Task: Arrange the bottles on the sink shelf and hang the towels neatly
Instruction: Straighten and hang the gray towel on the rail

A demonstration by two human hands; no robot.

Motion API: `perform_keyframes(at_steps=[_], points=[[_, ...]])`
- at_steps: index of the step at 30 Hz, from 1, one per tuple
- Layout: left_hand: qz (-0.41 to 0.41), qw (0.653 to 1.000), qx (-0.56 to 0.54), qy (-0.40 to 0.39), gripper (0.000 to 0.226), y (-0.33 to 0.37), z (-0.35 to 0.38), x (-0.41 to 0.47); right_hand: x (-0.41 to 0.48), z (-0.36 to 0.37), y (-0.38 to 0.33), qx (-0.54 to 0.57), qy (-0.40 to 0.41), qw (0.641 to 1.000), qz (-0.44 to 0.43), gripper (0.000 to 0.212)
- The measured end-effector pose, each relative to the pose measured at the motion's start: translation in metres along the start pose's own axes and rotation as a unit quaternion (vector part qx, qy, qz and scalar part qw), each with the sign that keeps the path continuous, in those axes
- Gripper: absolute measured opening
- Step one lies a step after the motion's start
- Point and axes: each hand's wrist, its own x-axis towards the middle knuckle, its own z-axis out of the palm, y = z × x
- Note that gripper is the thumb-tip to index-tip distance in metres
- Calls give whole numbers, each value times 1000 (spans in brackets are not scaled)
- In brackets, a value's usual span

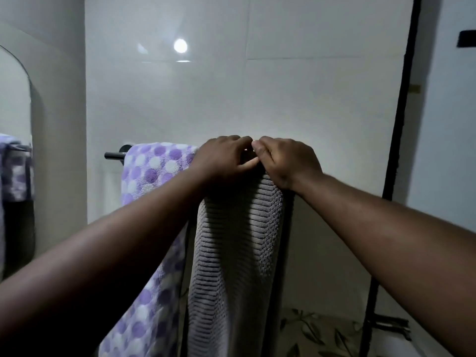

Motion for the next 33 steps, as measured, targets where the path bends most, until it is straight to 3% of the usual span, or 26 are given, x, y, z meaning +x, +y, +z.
perform_keyframes(at_steps=[4,12,21,33], points=[[-15,999,18,44,64,21,-2,-26,-24,-1,0,-22,31,999,-39,43],[-99,990,88,55,69,40,-1,-80,-56,0,-26,-18,3,998,-66,63],[-201,962,182,-21,81,27,-26,-161,-91,10,-66,62,-37,993,-95,90],[-303,932,191,-54,82,2,-48,-268,-132,40,-147,158,-62,974,-152,92]])
